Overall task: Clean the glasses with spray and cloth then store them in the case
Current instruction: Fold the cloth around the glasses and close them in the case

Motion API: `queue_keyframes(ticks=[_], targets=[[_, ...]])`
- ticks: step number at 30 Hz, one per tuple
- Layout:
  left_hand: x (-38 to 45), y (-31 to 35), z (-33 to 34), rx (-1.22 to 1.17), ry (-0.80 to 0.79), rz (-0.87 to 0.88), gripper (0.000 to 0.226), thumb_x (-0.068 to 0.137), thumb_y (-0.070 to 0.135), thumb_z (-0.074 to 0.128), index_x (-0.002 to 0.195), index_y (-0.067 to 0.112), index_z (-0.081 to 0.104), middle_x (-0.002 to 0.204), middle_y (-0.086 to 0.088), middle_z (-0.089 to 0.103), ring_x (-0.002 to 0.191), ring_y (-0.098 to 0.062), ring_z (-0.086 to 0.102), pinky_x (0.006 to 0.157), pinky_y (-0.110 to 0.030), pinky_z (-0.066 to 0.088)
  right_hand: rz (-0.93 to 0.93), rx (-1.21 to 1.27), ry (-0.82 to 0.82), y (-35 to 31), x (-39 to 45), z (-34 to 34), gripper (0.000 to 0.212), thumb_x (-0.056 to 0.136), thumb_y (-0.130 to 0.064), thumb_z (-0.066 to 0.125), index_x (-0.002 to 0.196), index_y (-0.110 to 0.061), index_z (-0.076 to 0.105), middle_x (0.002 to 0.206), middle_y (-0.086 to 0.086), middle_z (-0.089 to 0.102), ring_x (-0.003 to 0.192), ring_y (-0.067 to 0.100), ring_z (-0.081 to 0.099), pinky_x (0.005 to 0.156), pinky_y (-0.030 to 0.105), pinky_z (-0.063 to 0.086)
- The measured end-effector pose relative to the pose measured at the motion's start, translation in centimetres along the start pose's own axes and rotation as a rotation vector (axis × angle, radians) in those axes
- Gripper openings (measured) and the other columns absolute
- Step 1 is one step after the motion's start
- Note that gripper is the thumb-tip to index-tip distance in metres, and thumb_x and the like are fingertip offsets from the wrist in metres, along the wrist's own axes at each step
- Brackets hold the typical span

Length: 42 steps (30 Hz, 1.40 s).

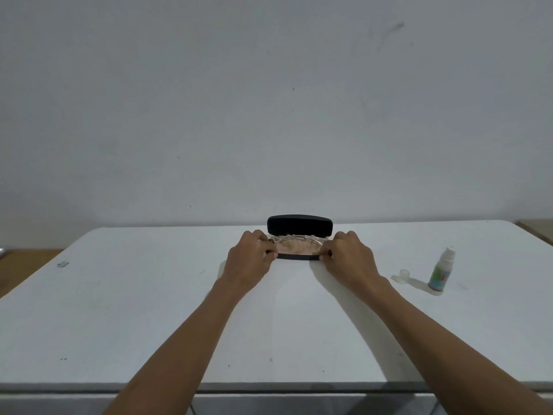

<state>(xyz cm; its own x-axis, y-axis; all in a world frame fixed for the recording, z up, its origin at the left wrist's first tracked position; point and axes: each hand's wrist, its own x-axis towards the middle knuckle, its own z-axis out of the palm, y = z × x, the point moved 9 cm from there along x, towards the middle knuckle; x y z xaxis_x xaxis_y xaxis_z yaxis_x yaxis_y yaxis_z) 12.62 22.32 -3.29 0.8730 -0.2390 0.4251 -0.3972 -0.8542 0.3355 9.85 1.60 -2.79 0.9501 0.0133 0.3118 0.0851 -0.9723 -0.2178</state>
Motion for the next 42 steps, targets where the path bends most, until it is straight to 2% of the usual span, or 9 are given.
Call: queue_keyframes(ticks=[10, 14, 17, 19, 22, 26, 31, 36, 42], targets=[[-0.4, -0.6, 0.0, -0.062, 0.072, -0.003, 0.018, 0.095, 0.032, 0.064, 0.102, 0.027, 0.079, 0.106, 0.011, 0.060, 0.102, -0.013, 0.053, 0.067, -0.030, 0.043, 0.031, 0.094, 0.074, 0.5, 0.6, -1.1, 0.020, 0.093, -0.026, 0.060, 0.097, -0.031, 0.080, 0.095, -0.003, 0.070, 0.104, 0.025, 0.059, 0.067, 0.031, 0.040], [-0.1, -1.4, -1.8, -0.109, 0.246, -0.030, 0.011, 0.092, 0.029, 0.067, 0.092, 0.024, 0.076, 0.098, 0.011, 0.064, 0.094, -0.014, 0.058, 0.067, -0.033, 0.050, 0.142, 0.344, 0.238, 2.0, 2.2, -3.3, 0.030, 0.094, -0.039, 0.067, 0.121, -0.029, 0.072, 0.103, -0.004, 0.072, 0.110, 0.020, 0.059, 0.073, 0.031, 0.041], [1.1, -2.7, -2.7, -0.237, 0.337, -0.141, 0.014, 0.091, 0.039, 0.068, 0.087, 0.027, 0.072, 0.093, 0.012, 0.064, 0.084, -0.012, 0.059, 0.068, -0.030, 0.049, 0.198, 0.507, 0.112, 3.0, 4.4, -2.2, 0.045, 0.094, -0.049, 0.065, 0.135, -0.033, 0.065, 0.119, 0.000, 0.072, 0.119, 0.021, 0.061, 0.090, 0.036, 0.050], [2.5, -3.3, -2.5, -0.376, 0.297, -0.222, 0.021, 0.090, 0.050, 0.067, 0.095, 0.031, 0.072, 0.092, 0.014, 0.068, 0.078, -0.010, 0.062, 0.069, -0.026, 0.049, 0.196, 0.568, -0.030, 3.1, 5.6, -0.9, 0.043, 0.096, -0.052, 0.061, 0.135, -0.034, 0.067, 0.124, 0.003, 0.074, 0.123, 0.021, 0.063, 0.100, 0.034, 0.047], [4.8, -3.4, -0.8, -0.636, 0.107, -0.332, 0.034, 0.092, 0.059, 0.060, 0.108, 0.032, 0.073, 0.080, 0.016, 0.067, 0.071, -0.003, 0.062, 0.072, -0.025, 0.049, 0.184, 0.650, -0.157, 3.0, 6.6, 0.5, 0.031, 0.099, -0.050, 0.058, 0.122, -0.036, 0.074, 0.124, -0.001, 0.074, 0.118, 0.017, 0.063, 0.095, 0.027, 0.044], [6.0, -2.9, 1.7, -0.700, -0.130, -0.360, 0.037, 0.093, 0.061, 0.056, 0.103, 0.032, 0.076, 0.085, 0.001, 0.067, 0.071, -0.016, 0.058, 0.067, -0.030, 0.044, 0.206, 0.769, -0.206, 3.7, 7.0, 1.4, 0.023, 0.098, -0.051, 0.061, 0.104, -0.033, 0.075, 0.118, -0.007, 0.072, 0.106, 0.016, 0.062, 0.087, 0.032, 0.049], [5.2, -3.6, 2.3, -0.874, -0.230, -0.382, 0.024, 0.092, 0.049, 0.067, 0.097, 0.027, 0.077, 0.103, -0.005, 0.072, 0.083, -0.019, 0.057, 0.071, -0.031, 0.041, 0.177, 0.823, -0.335, 3.3, 6.7, 1.4, 0.023, 0.098, -0.044, 0.065, 0.105, -0.024, 0.073, 0.121, 0.002, 0.071, 0.099, 0.017, 0.058, 0.076, 0.031, 0.048], [3.8, -2.9, 2.3, -1.037, -0.313, -0.338, 0.021, 0.094, 0.028, 0.071, 0.111, 0.015, 0.075, 0.089, 0.010, 0.073, 0.076, 0.000, 0.063, 0.066, -0.015, 0.047, 0.136, 0.860, -0.349, 3.2, 5.5, 1.5, 0.011, 0.096, -0.032, 0.072, 0.103, -0.023, 0.075, 0.106, 0.002, 0.077, 0.085, 0.011, 0.061, 0.069, 0.023, 0.037], [2.4, -3.2, 1.7, -0.937, -0.194, -0.261, 0.024, 0.085, 0.010, 0.080, 0.108, 0.013, 0.078, 0.109, -0.010, 0.072, 0.089, -0.014, 0.066, 0.072, -0.014, 0.054, -0.012, 0.691, -0.200, 3.1, 3.9, 1.4, 0.018, 0.089, -0.023, 0.079, 0.106, -0.025, 0.076, 0.115, -0.010, 0.073, 0.112, 0.011, 0.065, 0.096, 0.029, 0.047]])
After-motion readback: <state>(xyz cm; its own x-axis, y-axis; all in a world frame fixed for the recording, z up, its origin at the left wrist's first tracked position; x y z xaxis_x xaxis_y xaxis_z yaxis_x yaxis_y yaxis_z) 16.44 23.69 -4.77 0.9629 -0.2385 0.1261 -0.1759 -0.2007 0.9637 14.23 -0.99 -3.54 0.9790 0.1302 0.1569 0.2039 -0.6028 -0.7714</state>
